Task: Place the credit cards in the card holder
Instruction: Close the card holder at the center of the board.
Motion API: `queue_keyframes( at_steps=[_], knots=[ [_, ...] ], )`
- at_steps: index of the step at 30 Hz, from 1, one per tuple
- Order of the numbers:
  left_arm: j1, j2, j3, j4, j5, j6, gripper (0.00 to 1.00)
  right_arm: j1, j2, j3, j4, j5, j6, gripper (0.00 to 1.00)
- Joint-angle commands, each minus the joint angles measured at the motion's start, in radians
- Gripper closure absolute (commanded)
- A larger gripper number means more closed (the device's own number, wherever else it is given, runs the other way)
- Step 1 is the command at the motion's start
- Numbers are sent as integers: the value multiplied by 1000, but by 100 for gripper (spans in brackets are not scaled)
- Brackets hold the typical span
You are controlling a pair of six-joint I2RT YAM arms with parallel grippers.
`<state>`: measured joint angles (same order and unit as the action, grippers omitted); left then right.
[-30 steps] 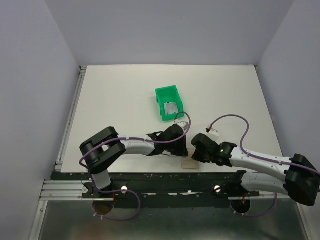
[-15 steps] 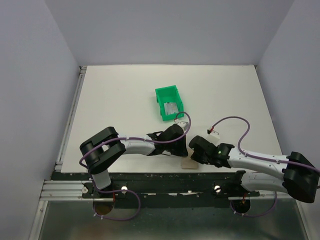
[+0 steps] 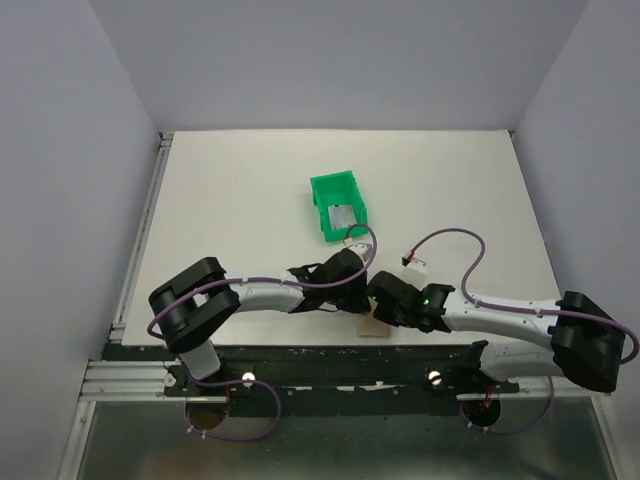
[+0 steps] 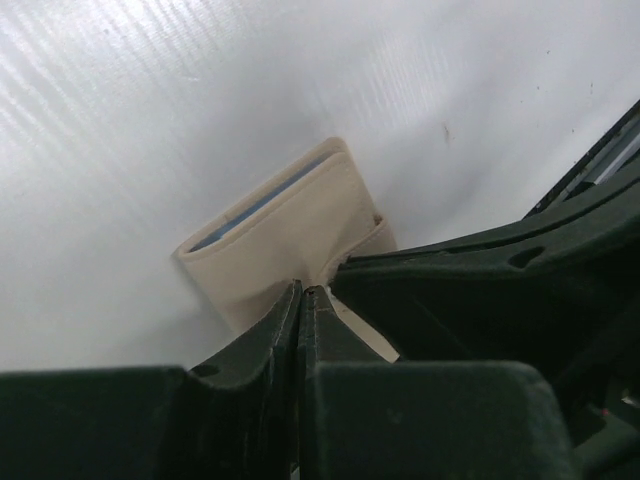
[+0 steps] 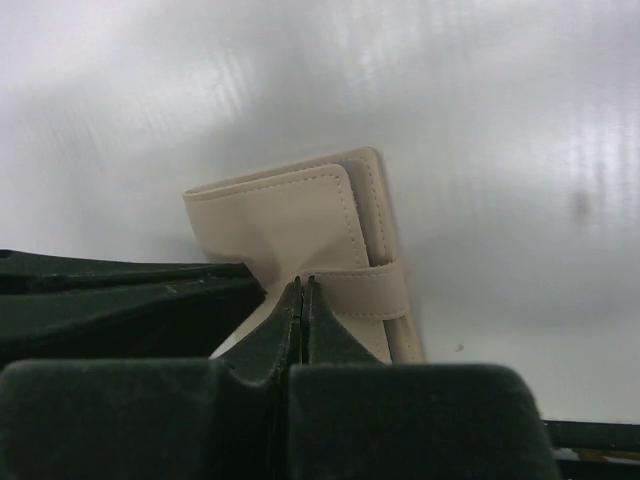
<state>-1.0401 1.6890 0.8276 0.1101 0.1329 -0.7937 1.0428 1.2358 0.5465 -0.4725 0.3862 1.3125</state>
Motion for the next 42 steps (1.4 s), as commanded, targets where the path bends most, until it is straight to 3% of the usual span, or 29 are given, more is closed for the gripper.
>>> queue_keyframes(
  at_steps=[1, 14, 18, 22, 32, 37, 42],
  knots=[
    [9, -92, -36, -61, -75, 8, 87, 34, 186, -65, -31, -233, -102, 99],
    [78, -336, -162, -185, -200, -12, 87, 33, 324, 107, 100, -262, -231, 100],
    [98, -387, -212, -181, -210, -21, 87, 33, 286, 106, 106, -230, -231, 99],
    [97, -384, -228, -147, -199, -24, 87, 33, 200, 95, 113, -192, -265, 96],
    [97, -364, -231, -56, -144, -9, 86, 19, 85, 162, 38, -118, -351, 70],
    [92, -351, -242, -12, -98, 5, 87, 3, 54, 193, -9, -96, -384, 69],
    [71, -344, -274, 51, -61, 4, 87, -1, 27, 207, -3, -119, -438, 75]
  ],
)
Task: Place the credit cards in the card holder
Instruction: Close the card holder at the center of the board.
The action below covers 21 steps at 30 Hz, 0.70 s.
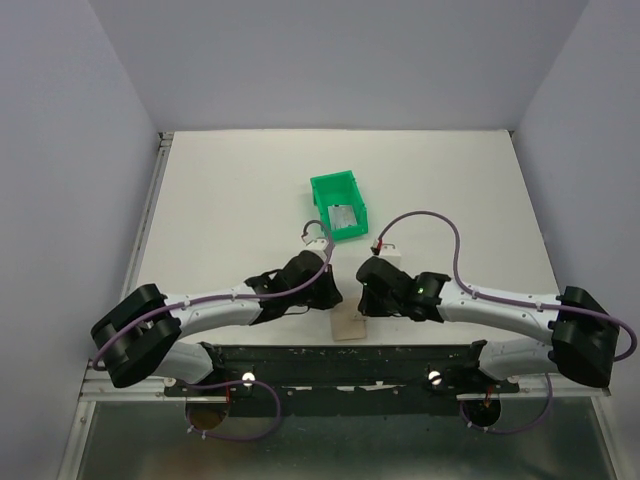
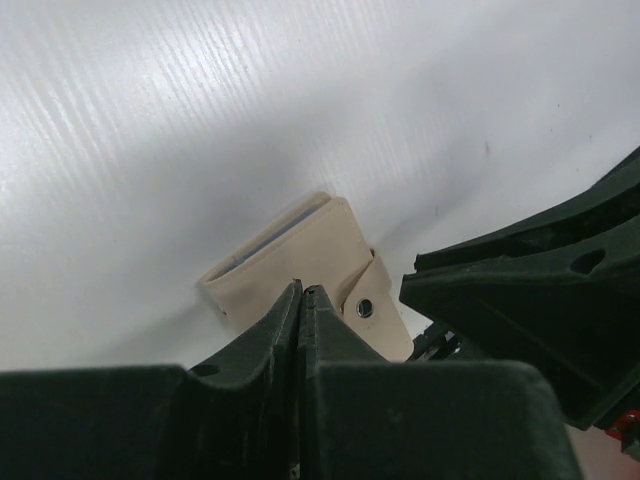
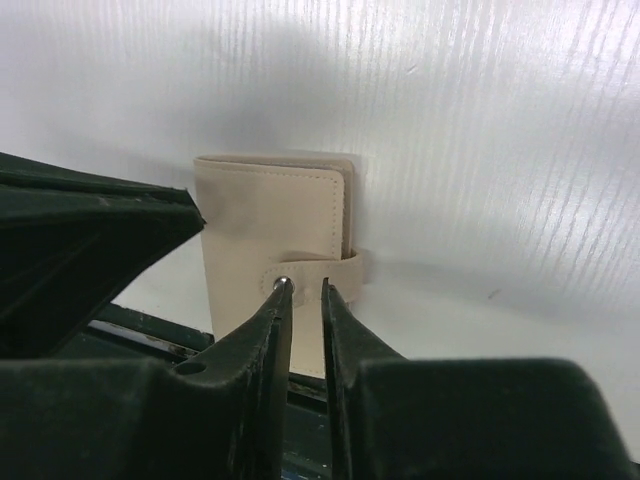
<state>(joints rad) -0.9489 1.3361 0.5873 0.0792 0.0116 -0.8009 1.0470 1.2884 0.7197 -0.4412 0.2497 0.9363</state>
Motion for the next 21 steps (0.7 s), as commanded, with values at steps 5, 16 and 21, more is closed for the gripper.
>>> queue_keyframes(
  at_steps=[5, 16, 21],
  knots=[
    [-50, 23, -67, 140, 79, -7, 86, -10, -31, 32, -5, -23, -99, 78],
    [-97, 44, -109, 185, 71, -44, 86, -15, 25, 29, 84, -105, -128, 85],
    [-99, 31, -118, 177, 59, -46, 87, -15, 38, 37, 85, -112, -134, 85]
  ],
)
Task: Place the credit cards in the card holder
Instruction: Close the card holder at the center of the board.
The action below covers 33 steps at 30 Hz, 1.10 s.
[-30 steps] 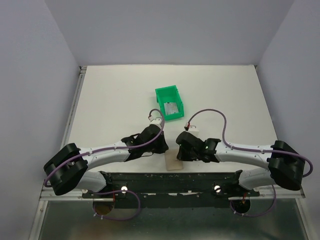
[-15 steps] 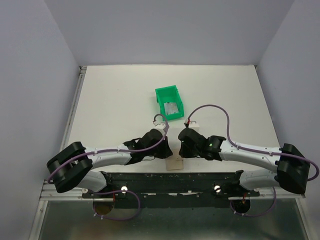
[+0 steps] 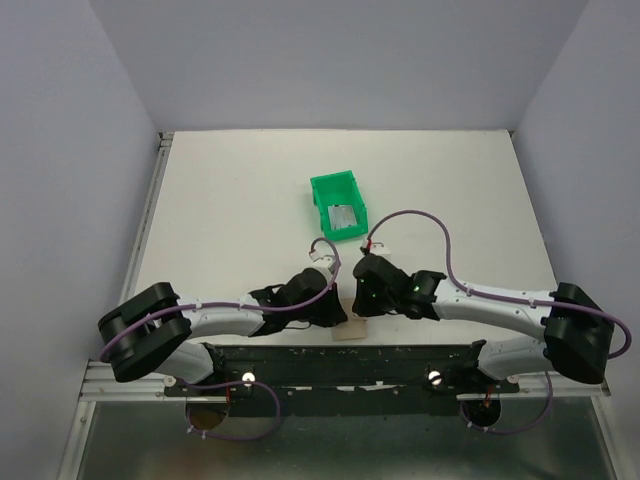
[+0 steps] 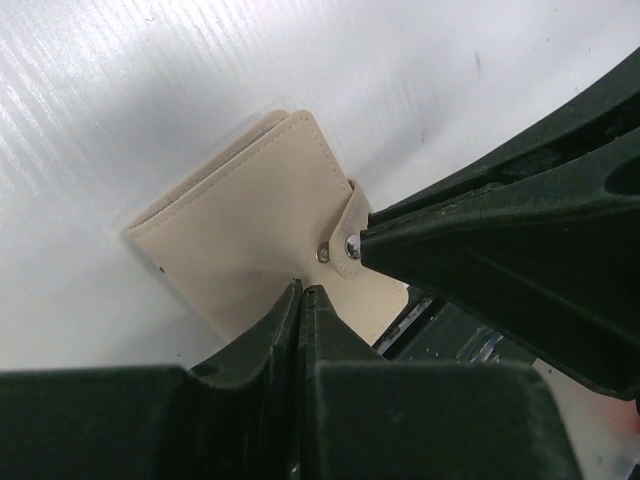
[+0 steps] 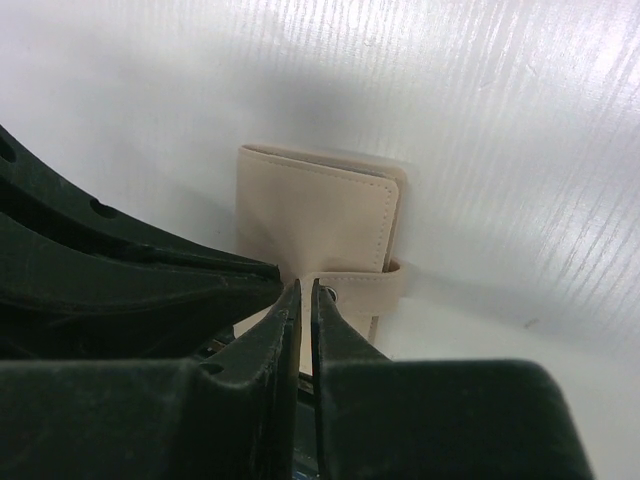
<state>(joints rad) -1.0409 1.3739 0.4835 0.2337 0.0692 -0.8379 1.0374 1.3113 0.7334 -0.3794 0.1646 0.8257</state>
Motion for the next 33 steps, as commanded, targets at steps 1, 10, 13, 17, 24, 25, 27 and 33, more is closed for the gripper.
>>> queue_keyframes(
  at_steps=[1, 10, 13, 17, 24, 25, 27, 33],
  knots=[
    [-7, -12, -14, 16, -2, -9, 87, -7, 20, 23, 23, -28, -25, 85],
    [-5, -53, -16, -45, -60, 8, 86, -5, 45, 17, 5, -22, -5, 86],
    [-4, -27, -8, -47, -55, 11, 86, -5, 48, 12, 7, -27, -5, 86],
    [-5, -9, -14, -21, -42, 3, 86, -7, 49, 11, 7, -28, -3, 87],
    [-5, -4, -11, -17, -39, 0, 86, -5, 55, 3, 8, -34, -2, 87],
    [-5, -3, -13, -16, -39, 3, 86, -5, 55, 3, 10, -36, 0, 87],
    [-5, 1, -13, -17, -37, 2, 86, -7, 59, 0, 11, -37, 1, 87],
    [-5, -1, -14, -17, -35, 3, 86, -7, 77, -6, 19, -42, 1, 87]
  ],
)
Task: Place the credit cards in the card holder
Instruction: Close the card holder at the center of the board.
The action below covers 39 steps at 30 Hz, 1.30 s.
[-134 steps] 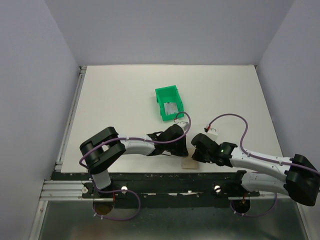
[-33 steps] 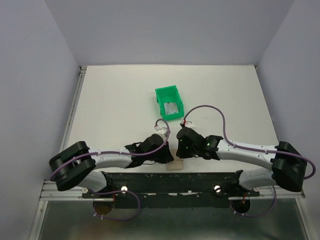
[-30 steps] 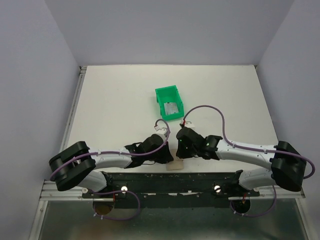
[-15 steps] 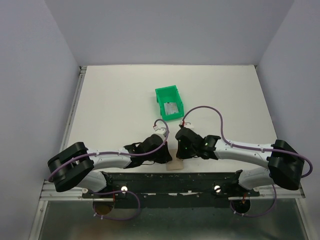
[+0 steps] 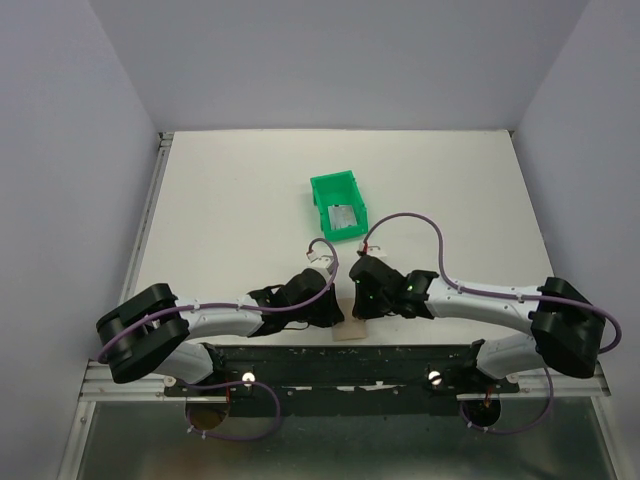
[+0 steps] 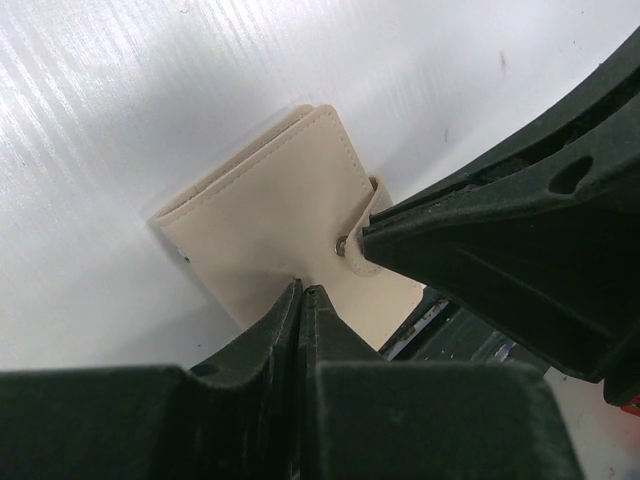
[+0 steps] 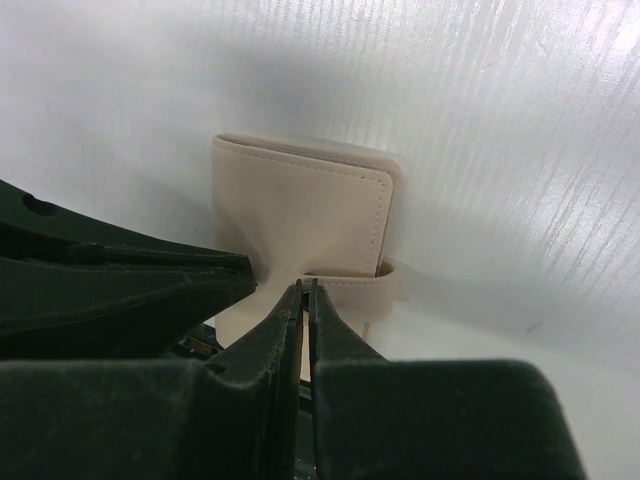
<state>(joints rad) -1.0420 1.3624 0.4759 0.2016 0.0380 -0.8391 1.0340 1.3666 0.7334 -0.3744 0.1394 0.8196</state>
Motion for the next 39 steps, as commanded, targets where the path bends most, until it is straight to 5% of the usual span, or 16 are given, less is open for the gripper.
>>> queue_keyframes(
  at_steps=[1, 39],
  knots=[
    [-4, 10, -5, 13, -4, 3, 86, -3, 25, -6, 15, -18, 9, 87],
    [-4, 30, 6, 15, 0, 0, 87, 0, 118, 12, -69, 65, -23, 92]
  ],
)
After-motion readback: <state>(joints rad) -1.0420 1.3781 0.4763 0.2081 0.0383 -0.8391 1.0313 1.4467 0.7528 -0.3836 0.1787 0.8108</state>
